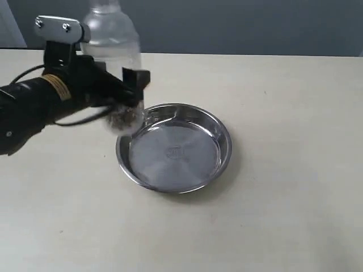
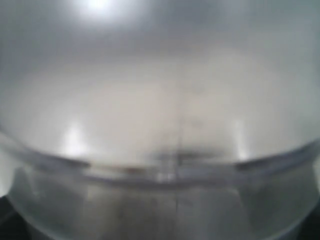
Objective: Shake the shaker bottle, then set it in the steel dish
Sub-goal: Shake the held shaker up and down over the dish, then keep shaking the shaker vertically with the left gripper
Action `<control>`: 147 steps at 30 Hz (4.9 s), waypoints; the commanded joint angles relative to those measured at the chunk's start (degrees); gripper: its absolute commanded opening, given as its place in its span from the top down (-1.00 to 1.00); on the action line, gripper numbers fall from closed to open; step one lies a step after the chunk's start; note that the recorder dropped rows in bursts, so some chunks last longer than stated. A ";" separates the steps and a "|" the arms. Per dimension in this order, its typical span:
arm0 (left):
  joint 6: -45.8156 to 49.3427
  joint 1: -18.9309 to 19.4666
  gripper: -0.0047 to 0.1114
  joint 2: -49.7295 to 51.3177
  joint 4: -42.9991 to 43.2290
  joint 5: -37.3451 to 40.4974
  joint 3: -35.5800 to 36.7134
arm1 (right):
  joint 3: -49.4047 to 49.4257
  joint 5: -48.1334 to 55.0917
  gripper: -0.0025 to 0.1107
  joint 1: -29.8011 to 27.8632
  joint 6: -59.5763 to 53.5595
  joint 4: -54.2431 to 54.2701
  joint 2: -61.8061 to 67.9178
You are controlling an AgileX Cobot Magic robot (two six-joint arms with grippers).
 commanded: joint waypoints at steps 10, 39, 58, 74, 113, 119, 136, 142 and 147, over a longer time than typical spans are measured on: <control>6.93 -6.75 0.91 1.88 -31.05 -1.93 -0.78 | 0.12 -0.43 0.97 0.11 0.00 0.18 -0.25; -1.84 -7.02 0.91 -0.13 5.96 5.24 -8.83 | 0.12 -0.43 0.97 0.00 0.00 0.22 -0.25; 2.22 -9.13 0.91 -7.61 10.38 -4.15 -11.40 | 0.12 -0.43 0.97 0.00 0.00 0.22 -0.25; -2.07 -8.65 0.91 -6.42 9.04 1.85 -8.38 | 0.12 -0.43 0.97 0.00 0.00 0.22 -0.25; -9.84 -7.38 0.91 5.20 14.93 -7.06 0.29 | 0.12 -0.43 0.97 0.10 0.00 -0.18 -0.25; -9.22 -7.59 0.91 -7.28 21.36 -13.88 -8.67 | 0.12 -0.43 0.97 0.10 0.00 -0.08 -0.25; -16.93 -7.50 0.91 7.49 19.21 -5.82 -1.15 | 0.12 -0.43 0.97 0.10 0.00 0.04 -0.25; -6.45 -7.35 0.91 -8.02 24.54 -7.35 -10.68 | 0.12 -0.43 0.97 0.10 0.00 0.04 -0.25; -4.12 -8.83 0.91 1.87 9.06 -2.48 -4.14 | 0.12 -0.43 0.97 0.10 0.00 0.04 -0.25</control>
